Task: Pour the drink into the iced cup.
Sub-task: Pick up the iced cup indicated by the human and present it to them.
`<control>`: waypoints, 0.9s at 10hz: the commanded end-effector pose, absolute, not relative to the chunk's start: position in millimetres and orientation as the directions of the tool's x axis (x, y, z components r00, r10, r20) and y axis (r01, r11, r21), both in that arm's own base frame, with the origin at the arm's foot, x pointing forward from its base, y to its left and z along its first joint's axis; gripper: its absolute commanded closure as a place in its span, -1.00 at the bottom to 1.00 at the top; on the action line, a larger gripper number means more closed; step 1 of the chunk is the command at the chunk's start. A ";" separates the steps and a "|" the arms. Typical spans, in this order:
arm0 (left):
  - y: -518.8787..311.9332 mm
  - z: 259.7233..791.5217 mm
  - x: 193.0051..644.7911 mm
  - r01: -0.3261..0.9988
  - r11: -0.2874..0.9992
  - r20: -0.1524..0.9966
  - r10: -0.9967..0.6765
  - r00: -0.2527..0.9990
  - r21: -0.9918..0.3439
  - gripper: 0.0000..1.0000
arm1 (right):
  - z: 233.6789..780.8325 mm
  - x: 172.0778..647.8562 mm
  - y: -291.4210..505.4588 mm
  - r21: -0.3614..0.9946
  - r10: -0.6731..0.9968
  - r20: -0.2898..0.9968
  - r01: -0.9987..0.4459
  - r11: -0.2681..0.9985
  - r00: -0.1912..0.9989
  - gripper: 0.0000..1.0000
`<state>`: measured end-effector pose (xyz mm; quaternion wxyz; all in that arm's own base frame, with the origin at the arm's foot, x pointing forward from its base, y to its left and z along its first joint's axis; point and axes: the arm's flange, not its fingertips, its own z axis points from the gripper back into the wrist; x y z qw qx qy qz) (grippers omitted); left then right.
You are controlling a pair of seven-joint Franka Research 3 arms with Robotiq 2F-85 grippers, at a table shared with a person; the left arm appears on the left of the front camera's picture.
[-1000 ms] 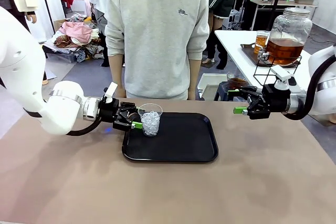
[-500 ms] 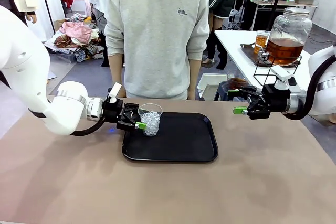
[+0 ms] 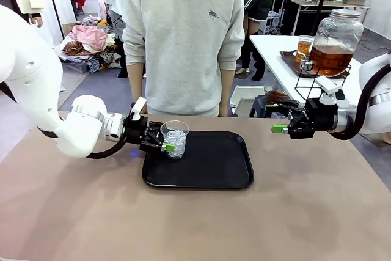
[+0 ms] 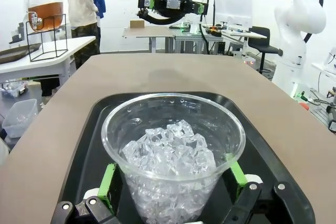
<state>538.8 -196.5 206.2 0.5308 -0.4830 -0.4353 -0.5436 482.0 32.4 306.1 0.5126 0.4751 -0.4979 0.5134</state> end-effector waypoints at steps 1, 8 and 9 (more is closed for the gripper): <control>-205.2 204.3 542.7 0.998 -0.032 0.988 -0.148 0.040 -0.045 -1.00 | 309.0 485.3 33.9 -0.020 0.059 0.998 -1.000 0.019 -0.019 -1.00; -213.9 201.6 540.5 0.997 -0.060 0.989 -0.140 0.038 -0.047 -1.00 | 309.0 485.3 33.9 -0.020 0.059 0.998 -1.000 0.019 -0.019 -1.00; -214.9 201.2 540.2 0.997 -0.068 0.990 -0.136 0.039 -0.048 -0.78 | 309.0 485.3 33.9 -0.020 0.059 0.998 -1.000 0.019 -0.019 -1.00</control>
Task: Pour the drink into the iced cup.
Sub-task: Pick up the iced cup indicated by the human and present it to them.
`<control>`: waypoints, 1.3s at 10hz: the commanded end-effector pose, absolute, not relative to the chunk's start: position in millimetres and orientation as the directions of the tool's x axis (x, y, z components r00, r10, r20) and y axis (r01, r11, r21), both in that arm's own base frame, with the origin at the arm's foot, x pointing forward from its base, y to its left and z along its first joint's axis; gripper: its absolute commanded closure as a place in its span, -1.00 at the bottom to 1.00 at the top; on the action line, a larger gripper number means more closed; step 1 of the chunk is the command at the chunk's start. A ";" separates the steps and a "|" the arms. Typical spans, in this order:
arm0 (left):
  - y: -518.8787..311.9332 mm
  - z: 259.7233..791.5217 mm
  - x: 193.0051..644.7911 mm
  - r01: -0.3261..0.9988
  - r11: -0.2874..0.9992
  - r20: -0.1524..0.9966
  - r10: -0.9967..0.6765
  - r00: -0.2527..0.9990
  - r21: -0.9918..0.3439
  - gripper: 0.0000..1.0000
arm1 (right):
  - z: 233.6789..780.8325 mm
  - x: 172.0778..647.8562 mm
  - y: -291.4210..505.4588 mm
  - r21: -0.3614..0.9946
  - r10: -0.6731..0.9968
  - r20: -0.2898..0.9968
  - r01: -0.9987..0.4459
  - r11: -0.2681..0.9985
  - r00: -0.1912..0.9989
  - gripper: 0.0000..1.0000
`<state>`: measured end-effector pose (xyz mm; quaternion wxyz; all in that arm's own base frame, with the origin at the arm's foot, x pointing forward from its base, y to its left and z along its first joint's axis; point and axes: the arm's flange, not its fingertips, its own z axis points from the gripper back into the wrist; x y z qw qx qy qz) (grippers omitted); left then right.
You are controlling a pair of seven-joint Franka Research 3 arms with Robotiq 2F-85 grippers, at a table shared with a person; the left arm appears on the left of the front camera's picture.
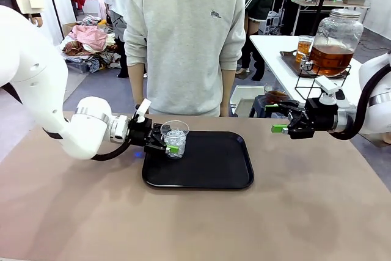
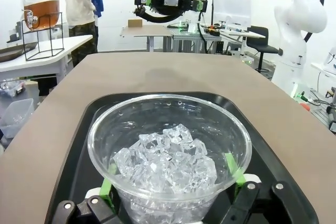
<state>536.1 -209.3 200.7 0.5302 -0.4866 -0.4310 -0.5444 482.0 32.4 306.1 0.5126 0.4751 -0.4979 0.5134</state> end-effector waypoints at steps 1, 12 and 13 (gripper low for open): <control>-215.5 201.0 540.0 0.996 -0.073 0.990 -0.131 0.046 -0.056 -0.40 | 309.0 485.3 33.9 -0.020 0.059 0.998 -1.000 0.019 -0.019 -1.00; -237.0 304.6 565.5 0.999 0.039 0.994 -0.112 -0.006 0.011 -0.01 | 309.0 485.3 33.9 -0.020 0.059 0.998 -1.000 0.019 -0.019 -1.00; -237.9 319.4 571.7 0.998 0.055 0.994 -0.110 -0.005 0.011 -0.01 | 309.0 485.3 33.9 -0.020 0.059 0.998 -1.000 0.019 -0.019 -1.00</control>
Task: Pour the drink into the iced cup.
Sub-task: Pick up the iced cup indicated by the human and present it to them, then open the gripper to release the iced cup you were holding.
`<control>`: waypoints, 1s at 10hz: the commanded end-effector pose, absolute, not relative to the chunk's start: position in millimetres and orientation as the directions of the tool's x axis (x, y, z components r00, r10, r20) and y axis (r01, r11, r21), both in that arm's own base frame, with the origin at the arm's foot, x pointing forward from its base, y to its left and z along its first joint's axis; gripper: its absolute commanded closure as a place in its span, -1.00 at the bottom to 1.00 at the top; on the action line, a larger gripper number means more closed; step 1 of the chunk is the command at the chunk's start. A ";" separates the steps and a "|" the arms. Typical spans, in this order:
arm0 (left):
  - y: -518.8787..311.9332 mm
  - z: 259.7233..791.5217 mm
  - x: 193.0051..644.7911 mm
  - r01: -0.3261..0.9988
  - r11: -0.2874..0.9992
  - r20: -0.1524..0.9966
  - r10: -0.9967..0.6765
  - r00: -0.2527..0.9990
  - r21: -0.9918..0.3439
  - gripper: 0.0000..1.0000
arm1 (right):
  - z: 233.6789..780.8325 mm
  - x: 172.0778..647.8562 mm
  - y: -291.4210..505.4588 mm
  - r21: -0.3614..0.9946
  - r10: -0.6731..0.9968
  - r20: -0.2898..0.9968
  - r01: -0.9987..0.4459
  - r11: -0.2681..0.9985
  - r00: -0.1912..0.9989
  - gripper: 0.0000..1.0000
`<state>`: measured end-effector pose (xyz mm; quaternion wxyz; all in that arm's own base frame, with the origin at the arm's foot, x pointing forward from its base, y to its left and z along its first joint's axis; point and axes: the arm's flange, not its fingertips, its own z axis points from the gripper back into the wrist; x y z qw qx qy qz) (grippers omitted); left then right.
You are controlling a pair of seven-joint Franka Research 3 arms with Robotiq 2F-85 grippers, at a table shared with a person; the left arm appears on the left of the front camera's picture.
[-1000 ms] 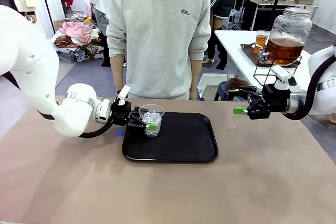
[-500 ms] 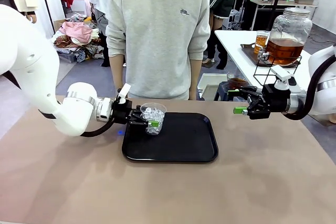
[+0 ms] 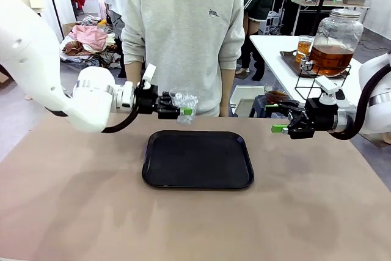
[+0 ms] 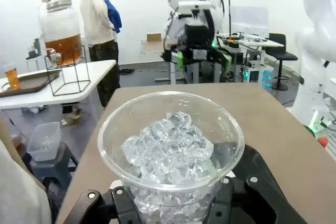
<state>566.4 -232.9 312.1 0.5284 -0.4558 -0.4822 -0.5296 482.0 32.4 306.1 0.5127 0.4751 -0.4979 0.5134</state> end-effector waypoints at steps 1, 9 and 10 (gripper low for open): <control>-238.4 333.0 576.3 0.998 0.062 0.995 -0.103 0.002 0.004 -0.01 | 309.0 485.3 33.9 -0.020 0.059 0.998 -1.000 0.019 -0.019 -1.00; -233.9 336.6 577.3 0.999 0.044 0.993 -0.117 -0.013 0.018 -0.01 | 309.0 485.3 33.9 -0.020 0.059 0.998 -1.000 0.019 -0.019 -1.00; -233.9 336.6 577.3 0.999 0.044 0.993 -0.117 -0.013 0.018 -0.01 | 309.0 485.3 33.9 -0.020 0.059 0.998 -1.000 0.019 -0.019 -1.00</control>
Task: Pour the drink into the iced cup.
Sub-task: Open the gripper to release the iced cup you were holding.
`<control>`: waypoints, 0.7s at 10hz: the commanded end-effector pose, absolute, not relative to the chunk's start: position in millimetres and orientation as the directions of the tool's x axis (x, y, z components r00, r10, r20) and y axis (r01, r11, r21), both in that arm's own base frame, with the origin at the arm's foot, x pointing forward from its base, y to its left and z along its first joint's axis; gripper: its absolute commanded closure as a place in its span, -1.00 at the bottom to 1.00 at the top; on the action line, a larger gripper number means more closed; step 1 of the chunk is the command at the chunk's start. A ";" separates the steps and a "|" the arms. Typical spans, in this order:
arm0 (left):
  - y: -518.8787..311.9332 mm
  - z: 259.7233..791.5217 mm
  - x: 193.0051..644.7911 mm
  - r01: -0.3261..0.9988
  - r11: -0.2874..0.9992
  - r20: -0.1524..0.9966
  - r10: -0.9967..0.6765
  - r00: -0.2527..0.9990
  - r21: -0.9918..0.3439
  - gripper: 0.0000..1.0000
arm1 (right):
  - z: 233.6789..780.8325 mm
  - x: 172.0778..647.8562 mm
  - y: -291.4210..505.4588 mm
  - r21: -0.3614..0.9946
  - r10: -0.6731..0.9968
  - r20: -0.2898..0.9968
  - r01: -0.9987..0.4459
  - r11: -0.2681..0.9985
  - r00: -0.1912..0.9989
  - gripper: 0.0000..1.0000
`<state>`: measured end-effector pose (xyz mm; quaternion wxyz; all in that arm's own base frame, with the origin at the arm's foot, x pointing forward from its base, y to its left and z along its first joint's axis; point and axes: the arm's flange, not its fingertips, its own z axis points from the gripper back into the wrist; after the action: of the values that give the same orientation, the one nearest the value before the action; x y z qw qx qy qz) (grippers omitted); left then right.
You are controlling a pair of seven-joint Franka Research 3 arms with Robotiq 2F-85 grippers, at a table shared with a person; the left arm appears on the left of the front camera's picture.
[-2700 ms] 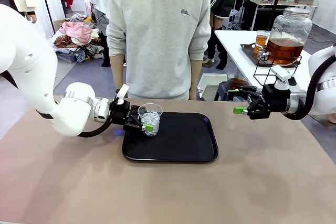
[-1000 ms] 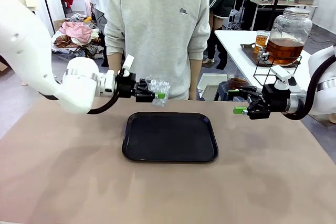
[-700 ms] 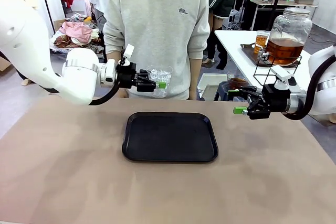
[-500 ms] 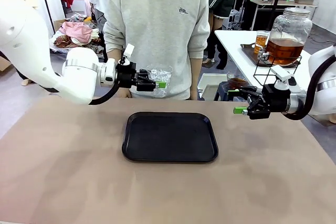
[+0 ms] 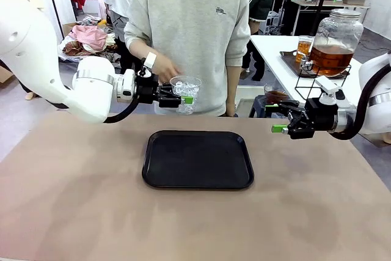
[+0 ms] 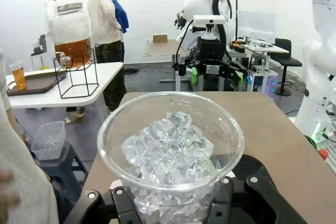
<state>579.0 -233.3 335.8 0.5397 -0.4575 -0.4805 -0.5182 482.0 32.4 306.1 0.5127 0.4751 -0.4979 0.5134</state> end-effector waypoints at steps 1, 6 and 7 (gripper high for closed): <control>-233.9 336.6 577.3 0.999 0.044 0.993 -0.117 -0.013 0.018 -0.01 | 309.0 485.3 33.9 -0.020 0.059 0.998 -1.000 0.019 -0.019 -1.00; -233.9 336.6 577.3 0.999 0.044 0.993 -0.117 -0.013 0.018 -0.01 | 309.0 485.3 33.9 -0.020 0.059 0.998 -1.000 0.019 -0.019 -1.00; -233.9 336.6 577.3 0.999 0.044 0.993 -0.117 -0.013 0.018 -0.01 | 309.0 485.3 33.9 -0.020 0.059 0.998 -1.000 0.019 -0.019 -1.00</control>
<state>579.0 -233.3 335.8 0.5397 -0.4575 -0.4805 -0.5182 482.0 32.4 306.1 0.5127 0.4751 -0.4979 0.5134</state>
